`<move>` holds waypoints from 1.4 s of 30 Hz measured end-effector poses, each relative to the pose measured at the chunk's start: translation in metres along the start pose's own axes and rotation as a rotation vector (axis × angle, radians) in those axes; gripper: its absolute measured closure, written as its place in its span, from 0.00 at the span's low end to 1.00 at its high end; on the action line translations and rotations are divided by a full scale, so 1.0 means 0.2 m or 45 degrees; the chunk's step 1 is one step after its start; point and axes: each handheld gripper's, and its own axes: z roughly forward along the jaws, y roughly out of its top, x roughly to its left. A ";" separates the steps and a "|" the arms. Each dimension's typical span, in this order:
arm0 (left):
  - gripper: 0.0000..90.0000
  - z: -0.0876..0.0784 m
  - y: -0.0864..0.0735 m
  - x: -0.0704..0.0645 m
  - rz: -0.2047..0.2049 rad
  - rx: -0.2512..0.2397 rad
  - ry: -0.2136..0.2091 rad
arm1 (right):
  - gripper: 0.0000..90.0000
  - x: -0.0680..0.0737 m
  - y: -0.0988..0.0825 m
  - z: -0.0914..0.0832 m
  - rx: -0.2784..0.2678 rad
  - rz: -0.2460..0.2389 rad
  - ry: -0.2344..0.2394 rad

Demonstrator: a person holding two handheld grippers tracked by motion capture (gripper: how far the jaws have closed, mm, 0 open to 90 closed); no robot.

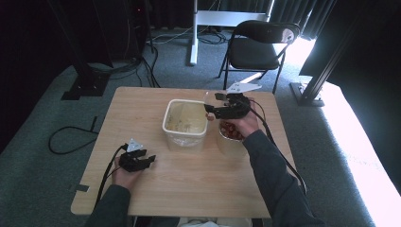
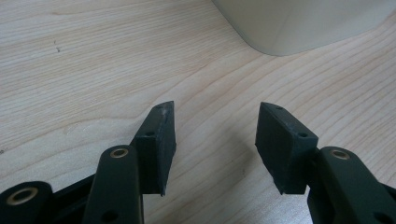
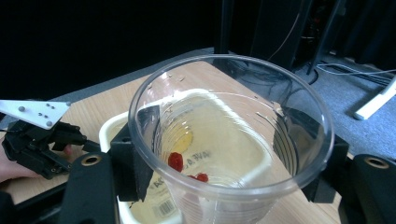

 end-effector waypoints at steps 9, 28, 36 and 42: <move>0.54 0.00 0.00 0.00 -0.001 0.000 -0.001 | 0.36 0.05 0.02 0.06 -0.009 -0.005 0.050; 0.54 0.00 0.00 0.00 0.001 -0.002 -0.003 | 0.35 0.10 0.09 0.19 -0.044 0.041 0.098; 0.54 0.00 0.00 0.00 0.000 0.000 -0.002 | 0.35 0.09 0.10 0.22 -0.066 0.063 0.100; 0.54 0.00 0.00 0.00 0.000 0.000 -0.002 | 0.34 0.08 0.10 0.24 -0.057 0.078 0.091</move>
